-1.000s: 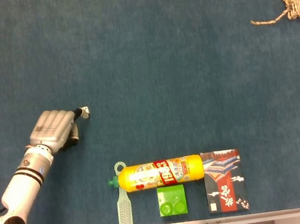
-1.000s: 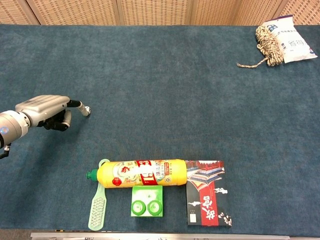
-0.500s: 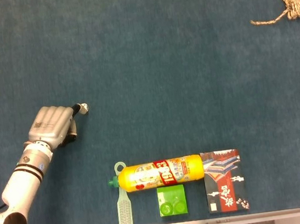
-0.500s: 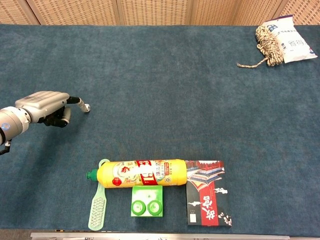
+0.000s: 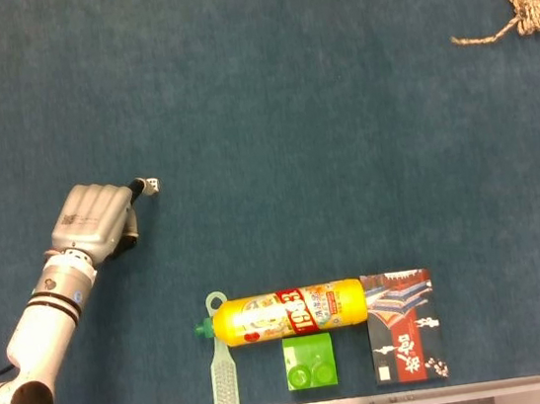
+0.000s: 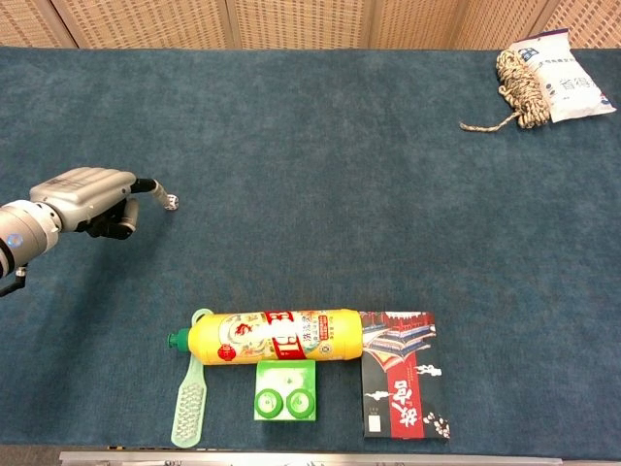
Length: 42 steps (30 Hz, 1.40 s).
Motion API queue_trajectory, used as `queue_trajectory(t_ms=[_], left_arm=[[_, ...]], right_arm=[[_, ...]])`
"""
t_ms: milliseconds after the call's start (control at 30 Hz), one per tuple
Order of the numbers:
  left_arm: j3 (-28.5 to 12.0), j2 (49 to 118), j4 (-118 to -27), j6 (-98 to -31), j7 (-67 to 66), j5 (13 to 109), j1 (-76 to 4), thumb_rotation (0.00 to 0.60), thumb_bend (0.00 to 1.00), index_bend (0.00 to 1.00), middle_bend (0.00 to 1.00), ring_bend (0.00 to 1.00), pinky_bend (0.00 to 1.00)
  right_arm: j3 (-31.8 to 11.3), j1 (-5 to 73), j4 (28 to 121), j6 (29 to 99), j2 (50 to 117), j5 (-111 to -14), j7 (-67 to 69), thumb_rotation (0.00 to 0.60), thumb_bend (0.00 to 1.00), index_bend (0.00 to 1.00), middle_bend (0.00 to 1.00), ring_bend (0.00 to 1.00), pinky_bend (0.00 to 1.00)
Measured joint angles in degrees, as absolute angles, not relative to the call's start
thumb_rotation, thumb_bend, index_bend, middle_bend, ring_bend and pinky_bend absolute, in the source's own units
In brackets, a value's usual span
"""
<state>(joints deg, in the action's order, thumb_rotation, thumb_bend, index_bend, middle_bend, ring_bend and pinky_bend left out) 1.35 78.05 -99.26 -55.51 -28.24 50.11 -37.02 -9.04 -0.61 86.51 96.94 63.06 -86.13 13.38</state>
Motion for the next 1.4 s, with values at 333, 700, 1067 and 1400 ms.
queue_trajectory(t_ms=[333,700,1067,1400], left_arm=[[1.99,77.66,-100.51,-61.62,-27.75,54.95,-34.38,0.600,0.88,0.20,1.00,0.92,1.00],[4.26,74.84,-100.32,-80.74,-25.18,72.97,-24.74,0.600,0.44,0.07,0.81,0.64,0.81],[4.87,67.91,-103.07,-87.03,-25.84,75.13,-17.95,0.600,0.11,0.36,0.34,0.27,0.42],[4.56,64.53,-97.27,-92.26,-15.85,80.33,-11.92,0.600,0.11,0.39,0.28,0.18,0.37]], right_arm=[[-9.15,-0.89,86.22,97.31,63.00,-86.02,13.23,0.600,0.39,0.39,0.43,0.36,0.53],[-9.09,-0.38,86.47,96.45,63.60,-85.96,10.81,0.600,0.39,0.39,0.43,0.36,0.53],[-8.78,0.03,86.97,96.39,64.84,-86.49,6.53,0.600,0.39,0.39,0.43,0.36,0.53],[-8.91,-0.09,87.26,96.35,65.49,-85.65,4.40,0.600,0.39,0.39,0.43,0.36,0.53]])
